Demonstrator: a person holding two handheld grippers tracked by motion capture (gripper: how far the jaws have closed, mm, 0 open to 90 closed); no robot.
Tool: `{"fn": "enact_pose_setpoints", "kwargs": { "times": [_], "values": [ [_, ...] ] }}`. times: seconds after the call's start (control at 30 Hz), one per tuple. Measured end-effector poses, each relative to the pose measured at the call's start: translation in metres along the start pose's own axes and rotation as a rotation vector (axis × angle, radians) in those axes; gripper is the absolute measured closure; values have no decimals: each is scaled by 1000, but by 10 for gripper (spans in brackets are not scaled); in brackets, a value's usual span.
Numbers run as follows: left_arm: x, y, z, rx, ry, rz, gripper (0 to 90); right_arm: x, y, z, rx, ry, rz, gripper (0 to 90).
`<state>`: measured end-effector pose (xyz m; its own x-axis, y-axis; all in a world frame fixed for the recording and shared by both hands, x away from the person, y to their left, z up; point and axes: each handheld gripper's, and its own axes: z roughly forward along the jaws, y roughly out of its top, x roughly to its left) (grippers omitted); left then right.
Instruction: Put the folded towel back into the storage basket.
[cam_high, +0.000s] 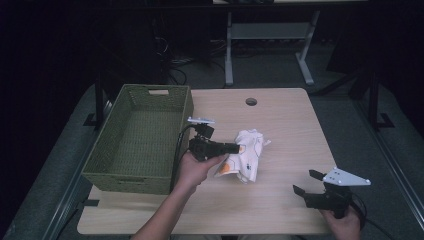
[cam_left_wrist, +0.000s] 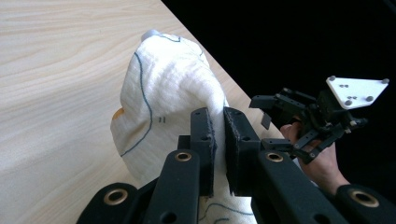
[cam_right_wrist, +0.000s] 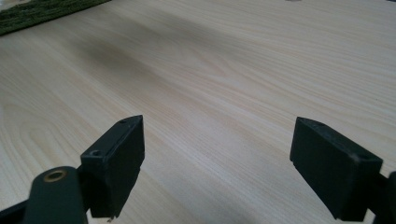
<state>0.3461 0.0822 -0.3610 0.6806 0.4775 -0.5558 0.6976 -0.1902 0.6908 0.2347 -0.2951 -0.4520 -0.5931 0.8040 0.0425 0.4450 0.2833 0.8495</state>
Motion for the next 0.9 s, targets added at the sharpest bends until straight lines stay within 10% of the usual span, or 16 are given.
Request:
{"fn": "enact_pose_setpoints", "kwargs": {
  "times": [0.9],
  "values": [
    [0, 15, -41, -38, -40, -16, 835, -3, -1, 0, 2, -22, 12, 175]
  ]
}}
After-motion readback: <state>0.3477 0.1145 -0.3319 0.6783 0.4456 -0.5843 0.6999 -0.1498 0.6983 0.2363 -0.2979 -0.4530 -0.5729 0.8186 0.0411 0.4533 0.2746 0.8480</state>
